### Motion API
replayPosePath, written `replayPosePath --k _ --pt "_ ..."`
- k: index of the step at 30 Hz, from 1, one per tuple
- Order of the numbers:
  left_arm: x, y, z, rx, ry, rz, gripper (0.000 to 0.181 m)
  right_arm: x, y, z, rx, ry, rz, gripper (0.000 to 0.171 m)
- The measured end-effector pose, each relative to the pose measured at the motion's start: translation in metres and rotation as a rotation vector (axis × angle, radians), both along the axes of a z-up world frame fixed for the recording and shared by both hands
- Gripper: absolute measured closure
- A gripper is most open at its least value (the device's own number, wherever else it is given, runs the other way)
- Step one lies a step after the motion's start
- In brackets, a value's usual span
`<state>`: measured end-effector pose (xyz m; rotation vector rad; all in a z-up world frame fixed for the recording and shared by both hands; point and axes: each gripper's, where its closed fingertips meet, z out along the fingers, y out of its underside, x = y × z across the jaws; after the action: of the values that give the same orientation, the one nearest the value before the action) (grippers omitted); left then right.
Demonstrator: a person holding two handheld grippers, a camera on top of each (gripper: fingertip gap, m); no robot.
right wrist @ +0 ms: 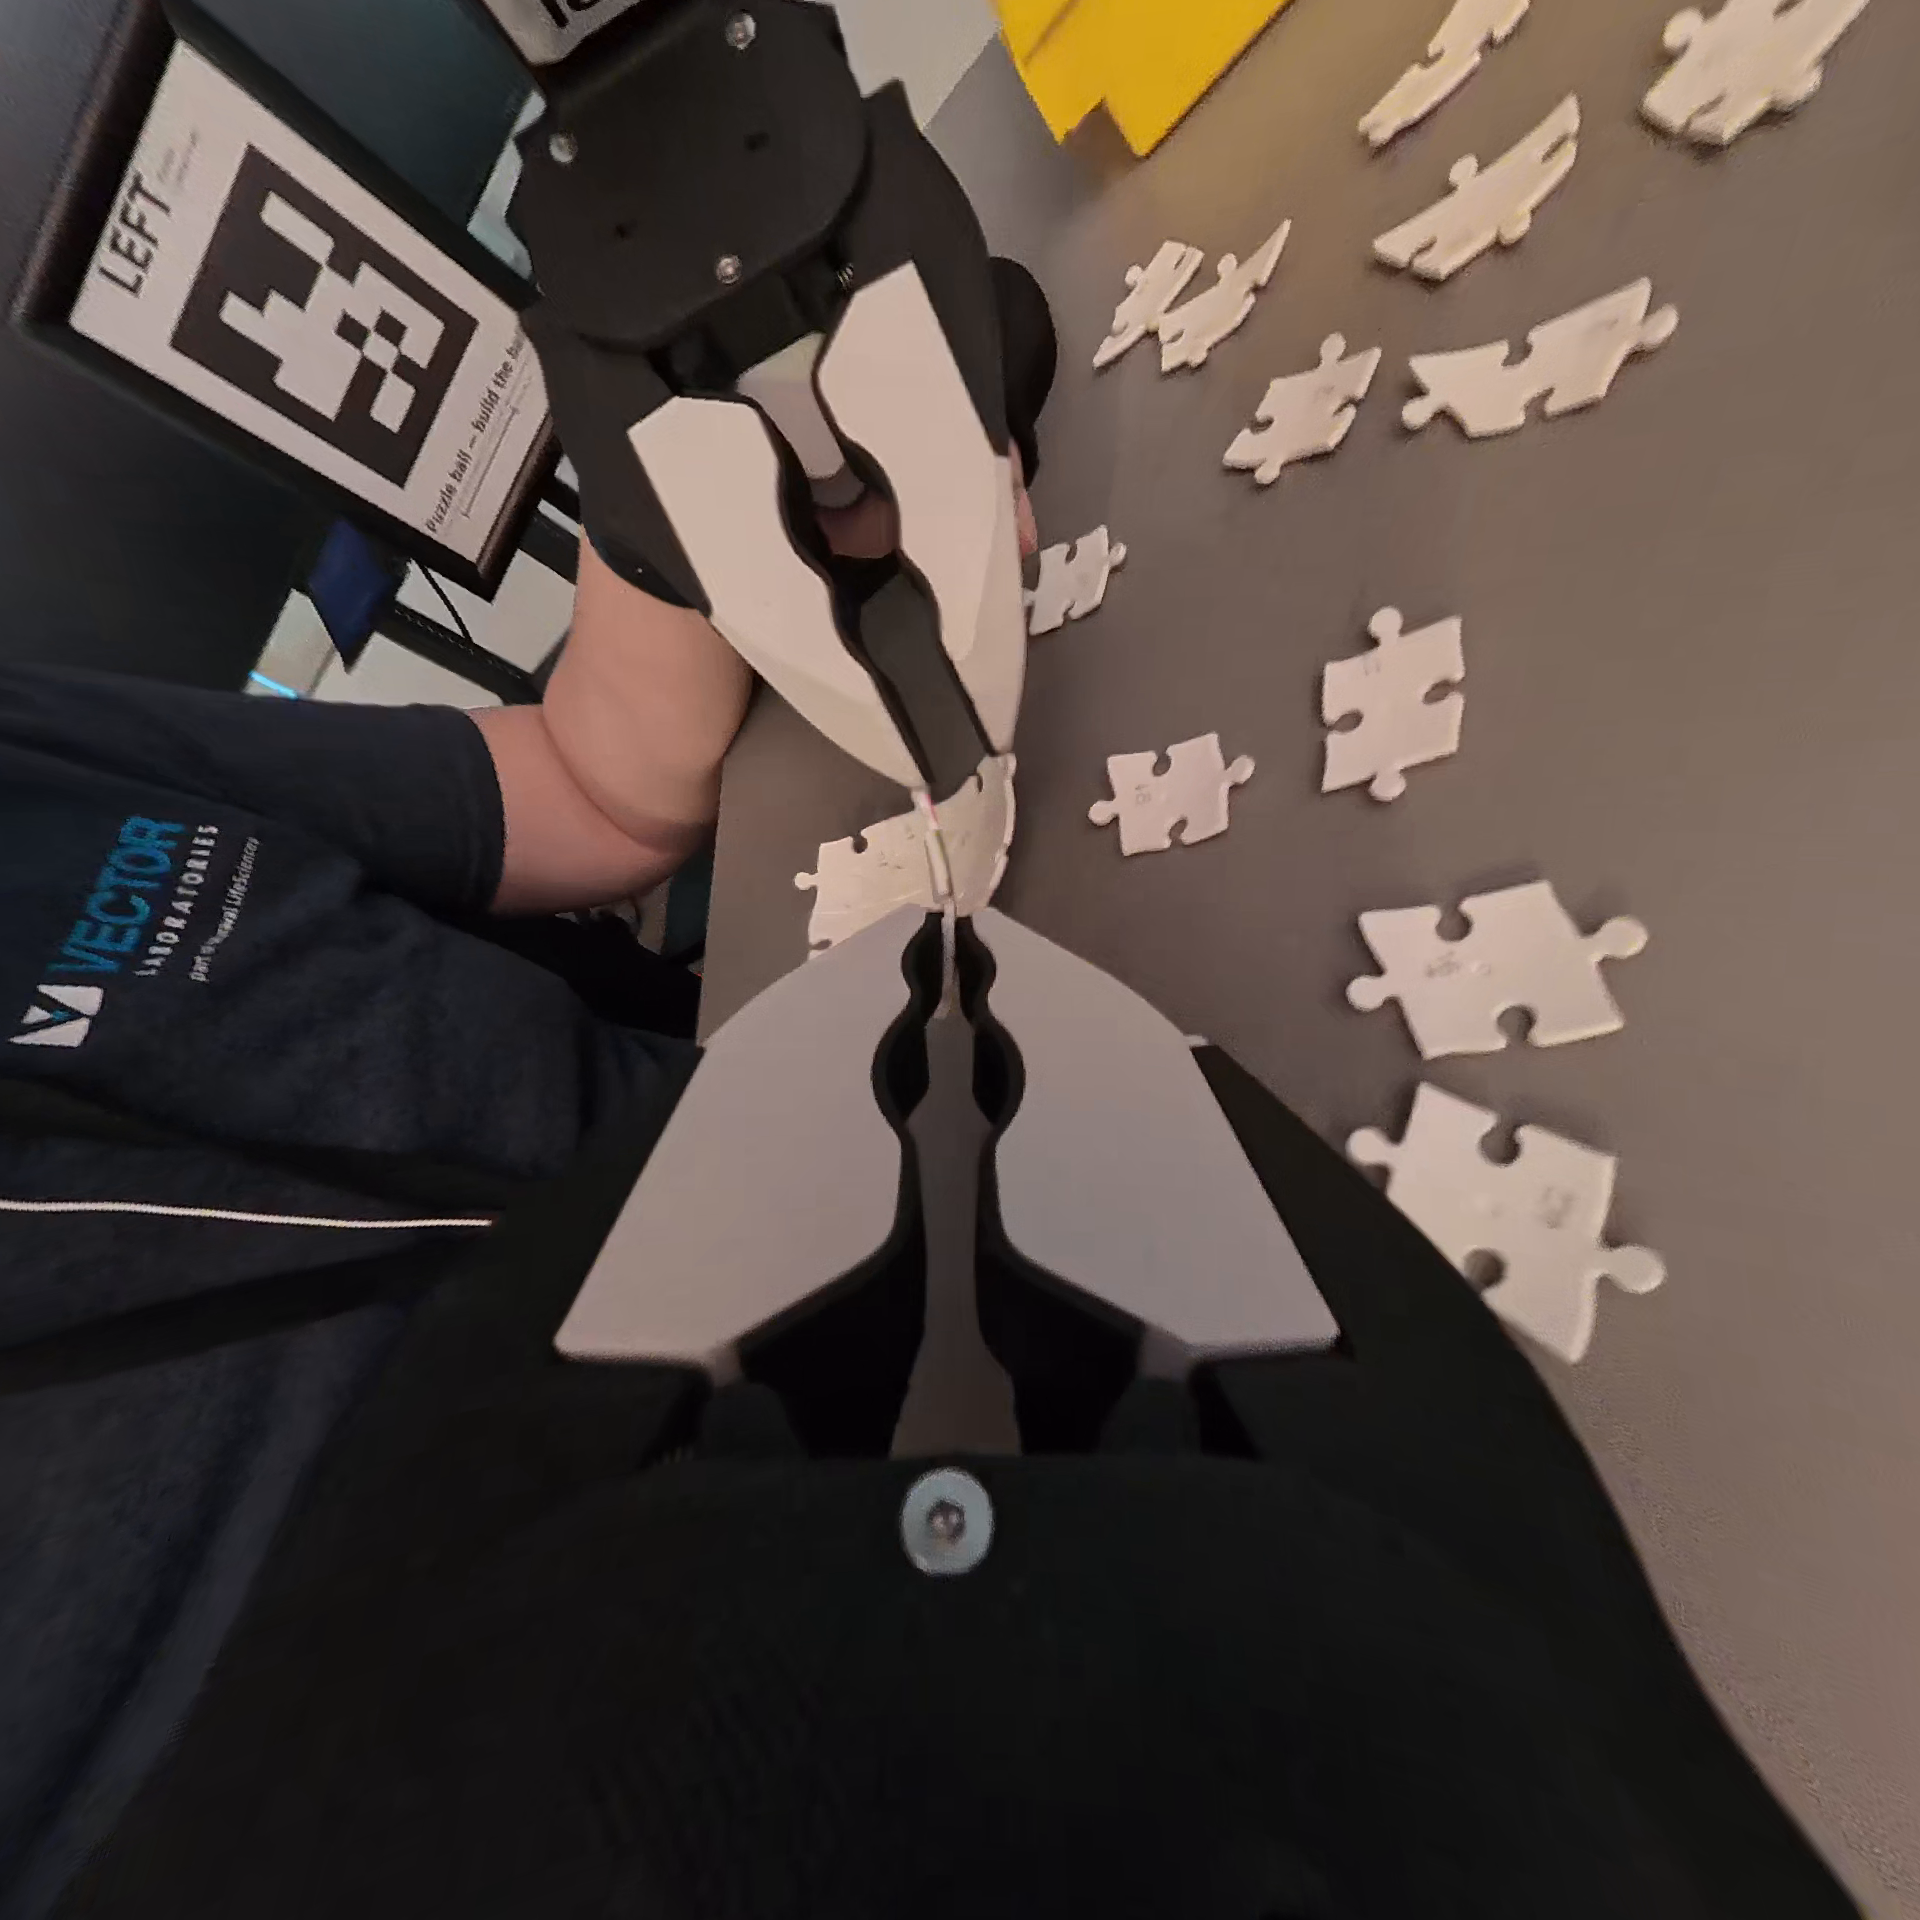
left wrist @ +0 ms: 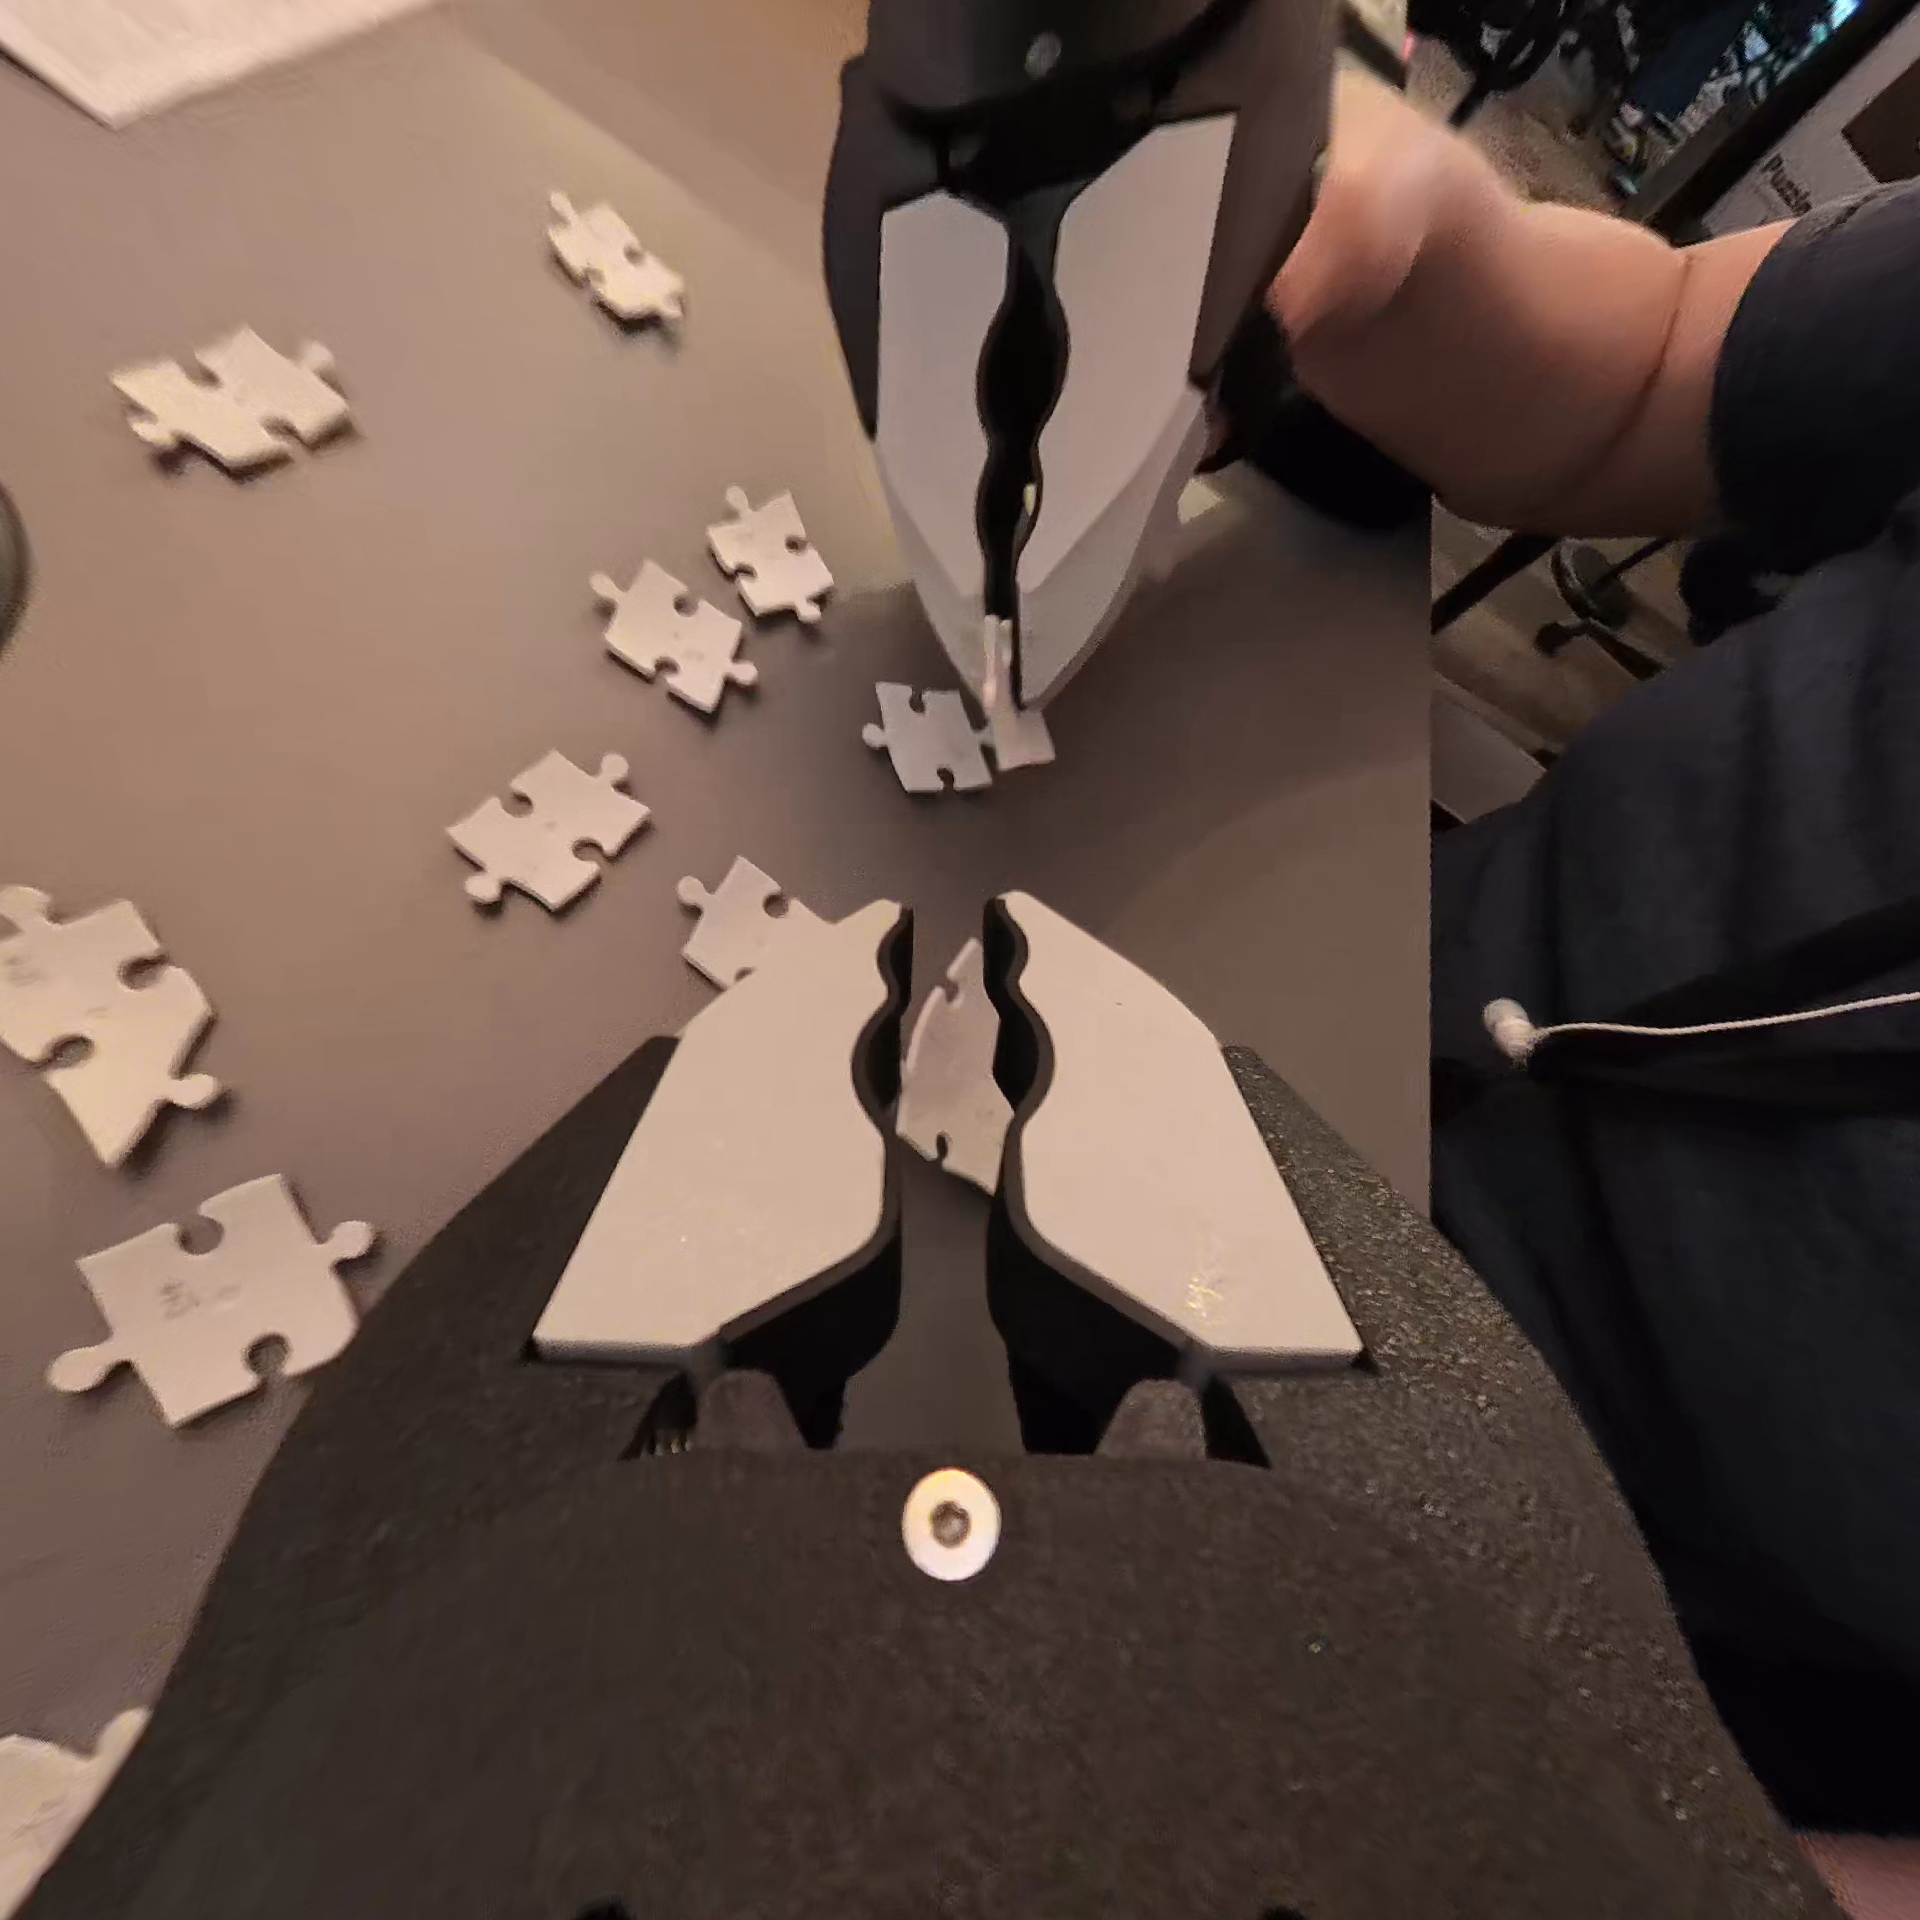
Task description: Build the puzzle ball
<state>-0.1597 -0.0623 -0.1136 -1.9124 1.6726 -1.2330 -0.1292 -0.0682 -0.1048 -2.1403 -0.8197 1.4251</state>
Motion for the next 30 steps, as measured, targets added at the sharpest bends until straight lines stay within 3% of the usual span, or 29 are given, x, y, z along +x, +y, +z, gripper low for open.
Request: replayPosePath --k 4,14,24,30 --pt "-0.01 -0.004 -0.019 0.018 0.13 -0.018 0.17 0.001 -0.011 -0.003 -0.076 0.004 -0.04 0.168" --pt "-0.031 -0.019 -0.029 0.011 0.162 0.03 0.175 -0.005 -0.014 -0.011 -0.118 -0.028 -0.117 0.168" --pt "-0.031 -0.022 -0.012 0.1 0.063 0.132 0.178 -0.036 0.003 -0.022 -0.135 -0.149 -0.112 0.168" --pt "-0.027 -0.021 -0.01 0.21 0.112 0.163 0.181 -0.045 0.007 -0.025 -0.173 -0.188 -0.09 0.168"
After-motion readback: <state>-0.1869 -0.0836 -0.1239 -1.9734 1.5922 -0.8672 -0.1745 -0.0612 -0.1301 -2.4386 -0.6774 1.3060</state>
